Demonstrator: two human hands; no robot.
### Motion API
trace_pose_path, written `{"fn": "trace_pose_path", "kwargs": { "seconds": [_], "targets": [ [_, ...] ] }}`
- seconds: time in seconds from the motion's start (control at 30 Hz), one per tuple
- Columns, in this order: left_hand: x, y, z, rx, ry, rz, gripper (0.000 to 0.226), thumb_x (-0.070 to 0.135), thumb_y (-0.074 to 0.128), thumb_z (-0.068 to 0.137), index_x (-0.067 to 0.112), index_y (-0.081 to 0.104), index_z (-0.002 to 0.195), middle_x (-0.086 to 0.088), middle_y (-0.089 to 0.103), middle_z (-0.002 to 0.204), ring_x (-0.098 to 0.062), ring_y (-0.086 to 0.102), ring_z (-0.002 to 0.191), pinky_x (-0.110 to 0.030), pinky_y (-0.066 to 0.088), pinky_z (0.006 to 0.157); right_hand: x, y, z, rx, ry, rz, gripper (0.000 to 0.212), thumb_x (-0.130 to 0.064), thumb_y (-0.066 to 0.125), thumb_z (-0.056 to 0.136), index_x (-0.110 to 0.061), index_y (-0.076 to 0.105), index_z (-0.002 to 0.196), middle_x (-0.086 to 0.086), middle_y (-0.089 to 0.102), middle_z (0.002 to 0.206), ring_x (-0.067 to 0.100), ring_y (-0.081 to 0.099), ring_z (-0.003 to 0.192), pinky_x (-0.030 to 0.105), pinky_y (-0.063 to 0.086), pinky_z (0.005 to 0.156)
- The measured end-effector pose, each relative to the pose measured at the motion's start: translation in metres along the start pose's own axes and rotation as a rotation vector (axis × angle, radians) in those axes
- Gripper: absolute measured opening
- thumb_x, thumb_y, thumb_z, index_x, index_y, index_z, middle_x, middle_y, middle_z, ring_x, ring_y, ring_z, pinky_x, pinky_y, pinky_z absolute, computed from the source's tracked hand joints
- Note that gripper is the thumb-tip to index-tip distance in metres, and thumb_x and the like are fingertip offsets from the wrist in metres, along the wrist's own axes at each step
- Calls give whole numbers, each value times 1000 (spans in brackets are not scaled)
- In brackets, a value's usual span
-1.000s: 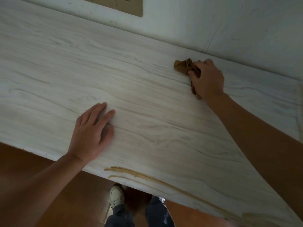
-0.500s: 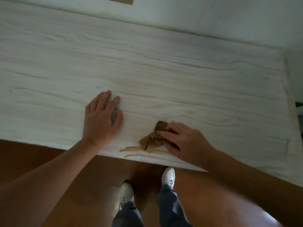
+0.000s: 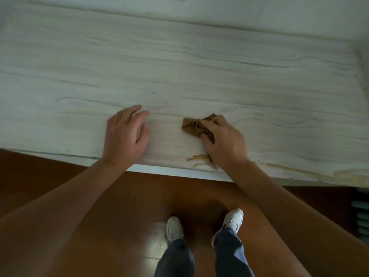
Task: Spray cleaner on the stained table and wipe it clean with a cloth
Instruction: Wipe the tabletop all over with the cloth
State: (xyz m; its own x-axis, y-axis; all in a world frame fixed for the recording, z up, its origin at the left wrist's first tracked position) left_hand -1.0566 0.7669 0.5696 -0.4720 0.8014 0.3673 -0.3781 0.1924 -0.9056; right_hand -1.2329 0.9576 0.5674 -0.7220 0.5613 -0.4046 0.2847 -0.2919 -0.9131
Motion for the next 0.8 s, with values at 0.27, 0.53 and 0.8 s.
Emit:
{"fn": "trace_pose_path", "kwargs": {
  "seconds": [0.27,0.53,0.8],
  "targets": [
    [-90,-24,-48,-67,-149,159,49,33,30,105,12,50,146,-11,42,156,-28,36,147,-49,30,119,-85,32,7,-146,-305,11,38,-27,58,95,-28,60,133,-1,58,118,24,62,96,37,54,70],
    [-99,-14,-52,6,-103,193,47,28,35,104,12,53,145,-12,46,155,-29,40,145,-45,32,116,-30,19,32,88,240,-80,41,-32,51,98,-25,54,137,3,52,126,29,63,84,36,52,74],
    [-101,-14,-52,-10,-92,211,48,34,36,106,13,53,145,-11,47,154,-30,41,144,-45,34,114,-162,72,-21,-136,-316,82,36,-26,63,92,-23,60,128,2,56,115,23,64,86,38,57,62]
  ]
}}
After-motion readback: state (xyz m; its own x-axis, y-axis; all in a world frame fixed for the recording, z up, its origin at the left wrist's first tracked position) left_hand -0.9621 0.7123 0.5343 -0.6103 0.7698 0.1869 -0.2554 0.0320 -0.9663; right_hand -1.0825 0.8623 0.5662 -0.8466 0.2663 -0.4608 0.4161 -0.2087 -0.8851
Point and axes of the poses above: each hand's wrist, its own z-axis towards the middle knuckle, its own y-axis out of the palm, x = y × z, the point moved 4 cm from there along z, towards the middle knuckle
